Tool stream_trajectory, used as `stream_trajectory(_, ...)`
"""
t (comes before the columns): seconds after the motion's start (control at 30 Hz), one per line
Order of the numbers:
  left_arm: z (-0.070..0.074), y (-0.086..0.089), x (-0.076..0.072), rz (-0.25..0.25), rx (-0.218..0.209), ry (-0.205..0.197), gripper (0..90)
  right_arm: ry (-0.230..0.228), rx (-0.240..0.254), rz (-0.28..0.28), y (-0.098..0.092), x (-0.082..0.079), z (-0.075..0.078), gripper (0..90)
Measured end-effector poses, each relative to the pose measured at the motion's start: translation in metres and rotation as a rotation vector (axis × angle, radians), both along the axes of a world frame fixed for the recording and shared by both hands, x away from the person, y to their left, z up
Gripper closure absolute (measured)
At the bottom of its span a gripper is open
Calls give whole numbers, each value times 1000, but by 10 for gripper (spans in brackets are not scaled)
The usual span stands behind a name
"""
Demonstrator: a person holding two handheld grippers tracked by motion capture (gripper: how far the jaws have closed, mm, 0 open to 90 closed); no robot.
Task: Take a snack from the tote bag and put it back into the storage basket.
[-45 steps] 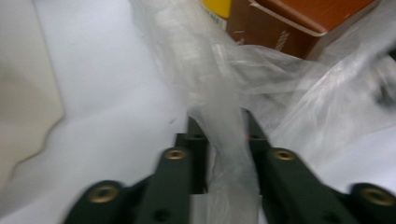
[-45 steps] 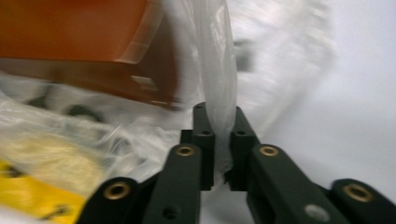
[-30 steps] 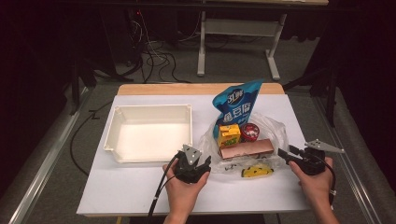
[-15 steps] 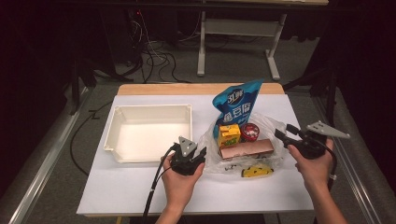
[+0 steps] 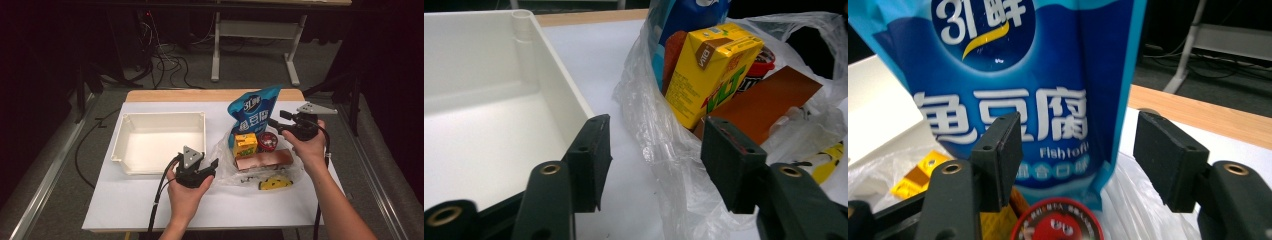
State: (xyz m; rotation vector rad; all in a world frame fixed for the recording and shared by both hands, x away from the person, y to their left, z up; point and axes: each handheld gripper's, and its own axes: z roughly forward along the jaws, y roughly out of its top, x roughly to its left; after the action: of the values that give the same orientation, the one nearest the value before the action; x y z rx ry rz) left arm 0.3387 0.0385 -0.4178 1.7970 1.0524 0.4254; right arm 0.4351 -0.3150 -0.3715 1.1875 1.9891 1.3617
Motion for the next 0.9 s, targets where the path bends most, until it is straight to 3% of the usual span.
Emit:
stream_trajectory(0.17, 2, 6, 0, 1, -10, -7, 442, 5, -9, 1, 4, 12, 0, 356)
stream_trajectory(0.27, 2, 10, 1, -1, -16, -3, 442, 10, 22, -7, 2, 19, -1, 317)
stream_trajectory(0.47, 1, 14, 2, 1, -15, -1, 447, 32, 73, 48, 4, 38, -5, 251)
stream_trajectory(0.6, 0, 16, 2, -7, -10, 3, 448, 87, 92, 123, 6, 50, -3, 173)
stream_trajectory(0.77, 0, 20, 2, -7, -10, 6, 453, 70, 113, 178, 8, 51, 3, 193)
stream_trajectory(0.83, 0, 23, 2, -6, -13, 3, 455, 56, 76, 169, 8, 49, 3, 285)
stream_trajectory(0.9, 0, 24, 2, -5, -14, 1, 457, 47, 67, 179, 5, 46, 3, 452)
